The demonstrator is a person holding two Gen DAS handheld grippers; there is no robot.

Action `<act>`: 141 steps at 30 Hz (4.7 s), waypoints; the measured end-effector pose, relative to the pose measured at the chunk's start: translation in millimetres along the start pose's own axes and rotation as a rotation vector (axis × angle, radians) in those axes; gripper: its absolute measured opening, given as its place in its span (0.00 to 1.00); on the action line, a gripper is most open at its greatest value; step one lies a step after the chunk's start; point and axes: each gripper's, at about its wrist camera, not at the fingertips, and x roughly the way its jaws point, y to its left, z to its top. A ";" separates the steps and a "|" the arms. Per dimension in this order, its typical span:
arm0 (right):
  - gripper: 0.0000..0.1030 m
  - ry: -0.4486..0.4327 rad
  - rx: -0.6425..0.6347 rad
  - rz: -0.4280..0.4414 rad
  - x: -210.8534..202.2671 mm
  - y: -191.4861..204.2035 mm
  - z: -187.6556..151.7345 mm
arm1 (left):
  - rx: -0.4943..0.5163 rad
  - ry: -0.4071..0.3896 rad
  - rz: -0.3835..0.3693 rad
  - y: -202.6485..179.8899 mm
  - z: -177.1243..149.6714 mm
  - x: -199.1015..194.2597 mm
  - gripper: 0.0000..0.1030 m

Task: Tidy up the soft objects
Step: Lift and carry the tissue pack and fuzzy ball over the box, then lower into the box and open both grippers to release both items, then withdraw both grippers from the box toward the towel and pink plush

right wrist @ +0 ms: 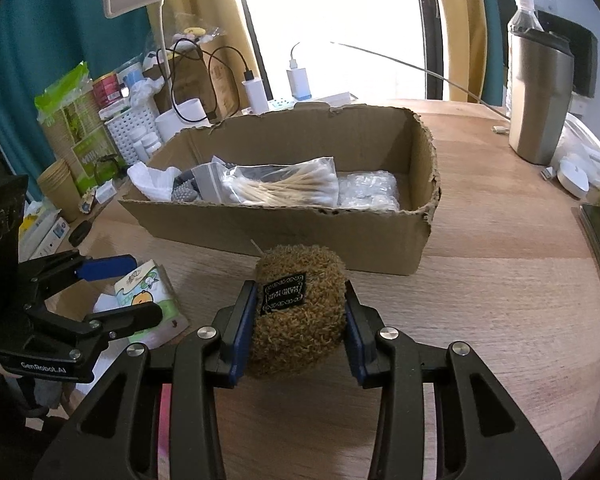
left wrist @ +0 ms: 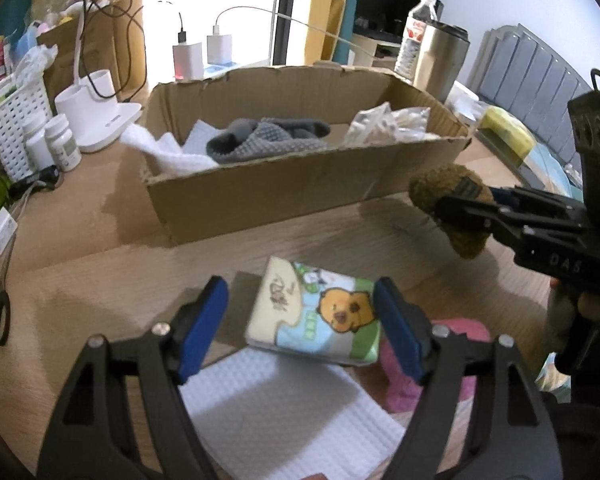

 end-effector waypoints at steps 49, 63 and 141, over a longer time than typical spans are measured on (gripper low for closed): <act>0.41 -0.149 0.013 0.077 -43.0 -24.1 22.2 | 0.068 -0.155 -0.058 -29.3 48.6 -39.5 0.65; 0.41 -0.187 0.051 0.103 -40.9 -42.4 39.7 | 0.042 -0.192 -0.034 -25.0 77.2 -33.3 0.65; 0.60 -0.208 0.059 0.070 -2.4 -60.6 87.6 | 0.014 -0.105 -0.135 -25.8 133.1 38.2 0.66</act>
